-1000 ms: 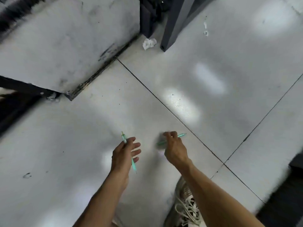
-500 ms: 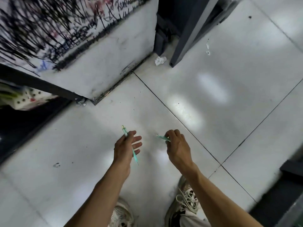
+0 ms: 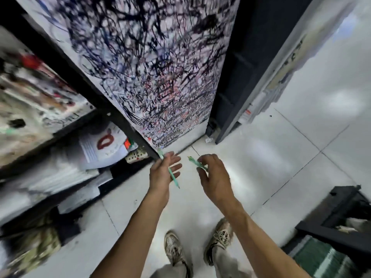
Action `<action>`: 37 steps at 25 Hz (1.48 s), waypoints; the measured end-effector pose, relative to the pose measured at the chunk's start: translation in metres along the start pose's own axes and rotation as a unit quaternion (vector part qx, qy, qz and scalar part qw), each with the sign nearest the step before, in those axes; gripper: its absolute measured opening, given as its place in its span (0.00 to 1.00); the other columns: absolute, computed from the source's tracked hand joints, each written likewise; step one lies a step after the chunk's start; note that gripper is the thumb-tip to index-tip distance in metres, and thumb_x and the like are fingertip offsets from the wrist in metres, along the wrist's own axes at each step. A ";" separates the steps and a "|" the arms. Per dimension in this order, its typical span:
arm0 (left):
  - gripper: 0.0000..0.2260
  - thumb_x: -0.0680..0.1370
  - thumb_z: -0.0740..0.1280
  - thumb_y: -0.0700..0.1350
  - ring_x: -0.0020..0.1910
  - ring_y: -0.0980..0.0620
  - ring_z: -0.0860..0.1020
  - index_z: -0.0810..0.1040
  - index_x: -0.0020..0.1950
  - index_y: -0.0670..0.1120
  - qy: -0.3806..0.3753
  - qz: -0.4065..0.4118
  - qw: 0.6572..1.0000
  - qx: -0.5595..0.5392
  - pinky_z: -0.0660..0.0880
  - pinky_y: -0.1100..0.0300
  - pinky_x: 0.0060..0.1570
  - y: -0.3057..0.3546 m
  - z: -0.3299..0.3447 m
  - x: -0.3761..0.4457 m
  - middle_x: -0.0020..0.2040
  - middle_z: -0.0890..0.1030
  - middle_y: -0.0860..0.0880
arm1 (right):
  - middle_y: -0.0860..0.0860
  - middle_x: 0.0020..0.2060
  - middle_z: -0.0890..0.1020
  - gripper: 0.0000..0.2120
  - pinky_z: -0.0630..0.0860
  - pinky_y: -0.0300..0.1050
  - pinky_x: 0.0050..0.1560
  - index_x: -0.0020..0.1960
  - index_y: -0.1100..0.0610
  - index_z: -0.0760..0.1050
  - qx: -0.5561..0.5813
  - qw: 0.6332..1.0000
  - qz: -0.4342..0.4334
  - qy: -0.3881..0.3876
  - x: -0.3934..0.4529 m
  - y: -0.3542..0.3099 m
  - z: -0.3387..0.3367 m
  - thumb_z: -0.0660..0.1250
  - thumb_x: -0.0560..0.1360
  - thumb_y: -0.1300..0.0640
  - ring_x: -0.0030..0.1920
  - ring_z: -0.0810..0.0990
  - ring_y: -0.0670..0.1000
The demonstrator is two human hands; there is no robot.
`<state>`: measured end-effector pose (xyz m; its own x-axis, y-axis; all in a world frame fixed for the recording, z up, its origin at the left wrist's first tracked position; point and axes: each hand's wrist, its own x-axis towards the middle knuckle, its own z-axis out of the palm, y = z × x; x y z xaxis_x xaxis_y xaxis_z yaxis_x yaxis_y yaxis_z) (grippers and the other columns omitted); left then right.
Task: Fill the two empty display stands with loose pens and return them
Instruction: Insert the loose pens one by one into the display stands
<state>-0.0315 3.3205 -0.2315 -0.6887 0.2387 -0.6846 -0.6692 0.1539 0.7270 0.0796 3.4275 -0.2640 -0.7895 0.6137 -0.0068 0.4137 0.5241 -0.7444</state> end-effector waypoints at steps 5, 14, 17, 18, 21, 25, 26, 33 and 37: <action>0.10 0.84 0.60 0.47 0.40 0.52 0.83 0.80 0.55 0.46 0.015 0.103 0.989 -0.103 0.77 0.56 0.45 0.109 -0.055 -0.124 0.47 0.86 0.47 | 0.48 0.50 0.76 0.08 0.76 0.51 0.47 0.55 0.54 0.73 0.051 0.995 -0.090 0.008 -0.010 -0.152 -0.073 0.67 0.77 0.62 0.49 0.76 0.54; 0.11 0.83 0.61 0.46 0.46 0.48 0.84 0.82 0.57 0.45 0.150 0.256 0.936 -0.189 0.78 0.55 0.49 0.205 -0.177 -0.269 0.48 0.87 0.46 | 0.44 0.44 0.79 0.08 0.74 0.46 0.45 0.53 0.50 0.74 0.199 0.951 -0.209 -0.108 -0.042 -0.366 -0.096 0.63 0.77 0.60 0.44 0.77 0.47; 0.11 0.83 0.61 0.46 0.46 0.47 0.83 0.82 0.56 0.44 0.214 0.282 0.909 -0.221 0.76 0.54 0.49 0.220 -0.219 -0.303 0.50 0.86 0.44 | 0.44 0.40 0.79 0.06 0.74 0.45 0.43 0.48 0.48 0.75 0.265 0.927 -0.209 -0.164 -0.045 -0.425 -0.088 0.64 0.78 0.60 0.40 0.77 0.44; 0.12 0.83 0.60 0.46 0.46 0.46 0.83 0.81 0.57 0.43 0.234 0.293 0.898 -0.230 0.77 0.55 0.47 0.226 -0.236 -0.313 0.51 0.86 0.43 | 0.44 0.41 0.79 0.07 0.74 0.44 0.43 0.48 0.48 0.75 0.276 0.918 -0.218 -0.183 -0.047 -0.446 -0.085 0.65 0.78 0.60 0.40 0.76 0.43; 0.12 0.84 0.59 0.44 0.39 0.49 0.83 0.80 0.58 0.41 0.282 0.325 0.864 -0.262 0.79 0.59 0.36 0.245 -0.288 -0.337 0.48 0.85 0.43 | 0.43 0.40 0.81 0.05 0.69 0.45 0.38 0.48 0.48 0.74 0.301 0.887 -0.262 -0.233 -0.053 -0.508 -0.074 0.65 0.79 0.58 0.34 0.73 0.41; 0.12 0.85 0.58 0.46 0.41 0.51 0.83 0.80 0.57 0.43 0.306 0.359 0.841 -0.266 0.77 0.61 0.37 0.273 -0.364 -0.354 0.49 0.86 0.44 | 0.46 0.44 0.85 0.05 0.69 0.48 0.31 0.53 0.49 0.73 0.310 0.862 -0.300 -0.267 -0.054 -0.595 -0.044 0.62 0.80 0.59 0.29 0.72 0.45; 0.13 0.85 0.58 0.46 0.43 0.49 0.83 0.80 0.58 0.43 0.305 0.369 0.840 -0.257 0.77 0.60 0.39 0.285 -0.386 -0.354 0.50 0.86 0.44 | 0.45 0.45 0.85 0.06 0.71 0.48 0.32 0.55 0.50 0.73 0.305 0.860 -0.314 -0.264 -0.052 -0.619 -0.034 0.62 0.80 0.58 0.29 0.73 0.44; 0.12 0.85 0.56 0.47 0.44 0.49 0.82 0.80 0.53 0.49 0.288 0.428 0.835 -0.189 0.76 0.55 0.48 0.374 -0.511 -0.333 0.49 0.85 0.47 | 0.47 0.41 0.85 0.02 0.76 0.45 0.38 0.51 0.53 0.76 0.287 0.869 -0.342 -0.215 -0.018 -0.757 0.064 0.65 0.80 0.55 0.37 0.80 0.41; 0.14 0.85 0.56 0.50 0.44 0.49 0.83 0.80 0.53 0.49 0.285 0.424 0.843 -0.170 0.79 0.54 0.47 0.400 -0.560 -0.303 0.47 0.86 0.47 | 0.49 0.43 0.82 0.01 0.82 0.57 0.47 0.51 0.53 0.75 0.275 0.881 -0.342 -0.174 0.007 -0.804 0.120 0.66 0.79 0.57 0.44 0.83 0.50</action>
<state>-0.2464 2.7726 0.2365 -0.9167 -0.3898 0.0879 0.1565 -0.1477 0.9766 -0.3127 2.9398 0.2541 -0.8998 -0.0032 0.4364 -0.4202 0.2764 -0.8643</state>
